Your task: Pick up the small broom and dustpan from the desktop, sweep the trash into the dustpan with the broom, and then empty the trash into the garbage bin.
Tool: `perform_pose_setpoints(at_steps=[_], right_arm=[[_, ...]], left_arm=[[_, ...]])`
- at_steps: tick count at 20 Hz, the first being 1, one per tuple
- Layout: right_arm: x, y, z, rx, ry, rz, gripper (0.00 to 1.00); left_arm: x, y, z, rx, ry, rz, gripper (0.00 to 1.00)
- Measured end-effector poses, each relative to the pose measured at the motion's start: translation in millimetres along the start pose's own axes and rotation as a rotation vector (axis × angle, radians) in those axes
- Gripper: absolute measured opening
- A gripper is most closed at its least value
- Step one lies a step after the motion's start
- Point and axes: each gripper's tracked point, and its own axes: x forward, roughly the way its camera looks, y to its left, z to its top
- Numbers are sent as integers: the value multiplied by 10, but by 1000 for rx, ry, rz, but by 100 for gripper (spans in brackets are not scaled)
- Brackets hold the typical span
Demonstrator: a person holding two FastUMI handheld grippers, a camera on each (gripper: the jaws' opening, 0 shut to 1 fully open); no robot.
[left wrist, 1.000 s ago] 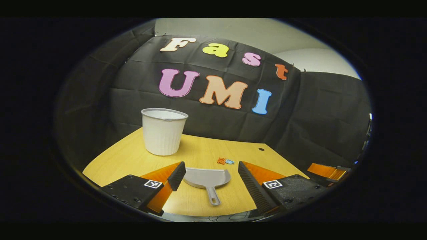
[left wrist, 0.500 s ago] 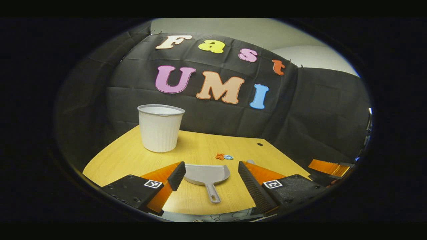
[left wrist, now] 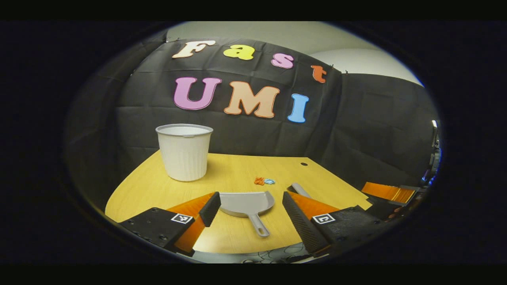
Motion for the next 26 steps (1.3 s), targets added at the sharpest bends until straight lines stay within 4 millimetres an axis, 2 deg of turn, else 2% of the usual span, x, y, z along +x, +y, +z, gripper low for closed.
perform_pose_setpoints(at_steps=[8, 18, 22, 26], right_arm=[[-1, 82, -106, -12, 45, 11, 92], [156, -96, -61, -59, 95, 61, 92], [478, -313, -119, -107, 175, 89, 92], [919, -489, -287, -140, 272, 122, 92]], left_arm=[[-104, 68, -116, -15, 23, 5, 94], [-31, -53, -224, -19, 50, 71, 94], [128, -198, -366, -38, 105, 112, 94], [407, -319, -640, -12, 200, 143, 92]])
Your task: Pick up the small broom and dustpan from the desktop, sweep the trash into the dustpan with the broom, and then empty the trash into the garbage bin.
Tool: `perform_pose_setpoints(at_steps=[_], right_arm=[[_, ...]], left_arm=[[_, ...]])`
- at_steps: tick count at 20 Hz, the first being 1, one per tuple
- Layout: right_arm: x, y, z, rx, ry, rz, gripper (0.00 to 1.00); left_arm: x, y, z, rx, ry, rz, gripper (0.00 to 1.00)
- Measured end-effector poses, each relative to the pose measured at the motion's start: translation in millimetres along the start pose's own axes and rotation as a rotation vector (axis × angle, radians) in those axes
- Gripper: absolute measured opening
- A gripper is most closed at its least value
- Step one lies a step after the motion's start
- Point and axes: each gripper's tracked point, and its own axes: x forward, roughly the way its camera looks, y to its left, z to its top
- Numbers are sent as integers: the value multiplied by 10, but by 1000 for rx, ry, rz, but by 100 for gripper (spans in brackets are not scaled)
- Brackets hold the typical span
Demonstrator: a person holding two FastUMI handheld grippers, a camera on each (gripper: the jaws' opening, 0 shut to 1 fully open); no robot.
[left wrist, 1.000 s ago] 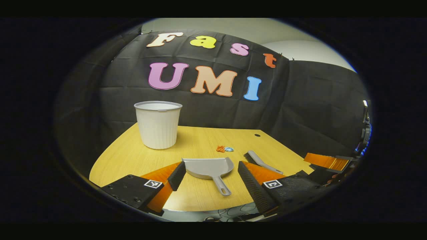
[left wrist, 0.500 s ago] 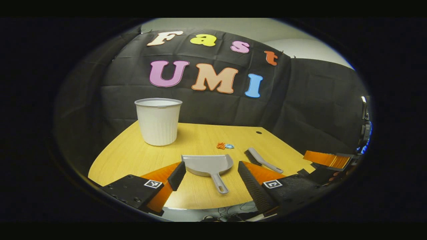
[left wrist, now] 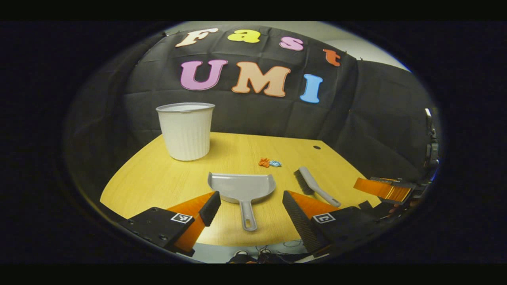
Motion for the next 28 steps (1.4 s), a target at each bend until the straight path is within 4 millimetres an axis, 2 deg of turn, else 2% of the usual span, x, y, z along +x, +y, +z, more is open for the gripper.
perform_pose_setpoints(at_steps=[3, 6, 11, 16, 25, 27, 28], right_arm=[[377, -133, -104, -26, 73, 11, 92], [727, -203, -304, -43, 170, 24, 93], [1109, -277, -560, -82, 308, 32, 93], [1262, -352, -876, -107, 448, 20, 93], [1464, -422, -1127, -115, 536, -3, 93], [1485, -429, -1159, -114, 551, -4, 89], [1483, -433, -1187, -114, 564, -3, 78]], left_arm=[[252, -3, -200, 27, 75, 41, 94], [480, 40, -443, 26, 181, 82, 95], [723, 121, -702, 6, 297, 133, 95], [832, 155, -938, 3, 404, 153, 95], [1023, 179, -1237, 16, 502, 167, 95], [1053, 196, -1268, 21, 509, 171, 95], [1068, 199, -1285, 21, 516, 173, 91]])
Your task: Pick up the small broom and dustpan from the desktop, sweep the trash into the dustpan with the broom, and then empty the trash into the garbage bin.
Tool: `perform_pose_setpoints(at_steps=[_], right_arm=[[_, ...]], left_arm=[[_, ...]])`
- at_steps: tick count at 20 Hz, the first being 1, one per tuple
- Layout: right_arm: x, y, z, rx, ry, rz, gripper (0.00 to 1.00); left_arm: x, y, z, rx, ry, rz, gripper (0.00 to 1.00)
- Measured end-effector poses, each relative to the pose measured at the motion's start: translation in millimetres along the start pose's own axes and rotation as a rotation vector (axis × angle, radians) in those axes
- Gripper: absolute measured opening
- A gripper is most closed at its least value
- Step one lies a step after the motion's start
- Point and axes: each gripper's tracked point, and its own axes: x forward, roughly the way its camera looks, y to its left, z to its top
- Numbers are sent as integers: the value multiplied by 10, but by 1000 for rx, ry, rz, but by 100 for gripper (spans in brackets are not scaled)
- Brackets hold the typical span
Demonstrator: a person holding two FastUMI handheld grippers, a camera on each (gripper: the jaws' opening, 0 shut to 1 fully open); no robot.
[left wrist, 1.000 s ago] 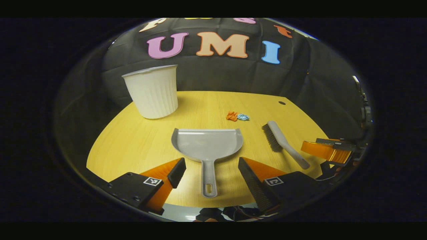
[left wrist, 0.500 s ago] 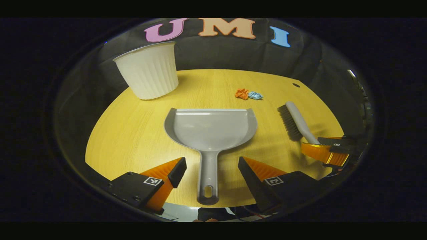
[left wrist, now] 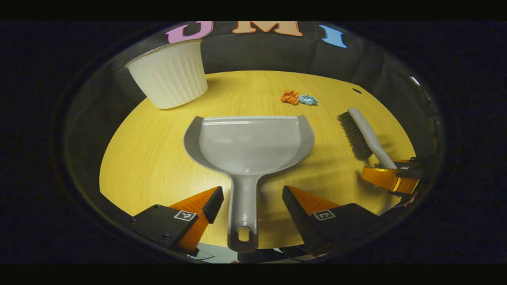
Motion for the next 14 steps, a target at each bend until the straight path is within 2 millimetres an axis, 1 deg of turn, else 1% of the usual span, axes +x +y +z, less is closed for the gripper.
perform_pose_setpoints(at_steps=[1, 2, 3, 4, 5, 6, 7, 8, 9, 11, 14], right_arm=[[13, -1, -8, -4, 4, 1, 74], [22, 8, -6, -5, 5, 1, 59], [44, 17, 10, -6, 0, 0, 54], [51, 14, 5, -5, 0, -2, 40], [68, 3, 7, -7, 7, -3, 26], [21, 11, -32, -8, 28, 12, 22], [22, 28, -68, -9, 54, 27, 27], [46, 38, -71, -12, 60, 36, 25], [30, 30, -36, -19, 56, 35, 24], [40, 13, -49, -26, 54, 32, 24], [23, -6, -35, -34, 49, 40, 24]], left_arm=[[13, 12, -23, -1, 10, 2, 85], [19, 39, -43, 4, 21, 10, 65], [35, 58, -59, 5, 31, 20, 54], [27, 59, -73, 0, 38, 21, 36], [28, 63, -94, -3, 51, 16, 34], [49, 54, -101, -9, 60, 10, 33], [37, 52, -126, -15, 72, 13, 33], [40, 43, -119, -11, 77, 15, 31], [47, 51, -134, 6, 78, 23, 29], [37, 44, -126, 21, 66, 9, 26], [5, 39, -132, 14, 58, -21, 24]])
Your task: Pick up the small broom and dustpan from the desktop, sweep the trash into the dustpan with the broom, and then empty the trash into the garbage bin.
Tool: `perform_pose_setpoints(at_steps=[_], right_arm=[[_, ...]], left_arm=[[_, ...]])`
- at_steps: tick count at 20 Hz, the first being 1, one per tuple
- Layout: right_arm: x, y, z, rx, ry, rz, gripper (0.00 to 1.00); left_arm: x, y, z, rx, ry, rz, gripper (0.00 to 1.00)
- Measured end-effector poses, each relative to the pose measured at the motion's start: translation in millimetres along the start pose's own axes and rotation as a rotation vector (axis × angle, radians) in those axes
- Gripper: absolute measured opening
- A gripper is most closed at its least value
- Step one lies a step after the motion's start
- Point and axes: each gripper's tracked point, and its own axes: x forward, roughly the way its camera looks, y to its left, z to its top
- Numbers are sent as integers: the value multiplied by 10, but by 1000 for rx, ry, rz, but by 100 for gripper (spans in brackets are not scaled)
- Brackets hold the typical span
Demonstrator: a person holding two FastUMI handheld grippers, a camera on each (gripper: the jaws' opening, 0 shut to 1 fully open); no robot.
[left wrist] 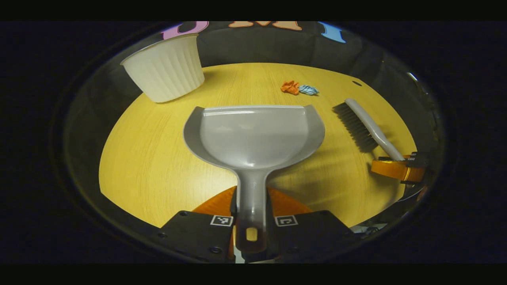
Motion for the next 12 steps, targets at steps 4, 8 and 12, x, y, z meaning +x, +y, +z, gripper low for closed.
perform_pose_setpoints(at_steps=[4, 8, 12], right_arm=[[-158, -56, 89, 1, -36, 21, 23], [-269, -152, 284, -23, -76, 34, 23], [-359, -227, 643, -26, -140, 32, 23]], left_arm=[[-14, 1, 35, 5, -15, 7, 24], [-74, 23, 193, 44, -63, 9, 23], [-181, 135, 445, 133, -92, -34, 23]])
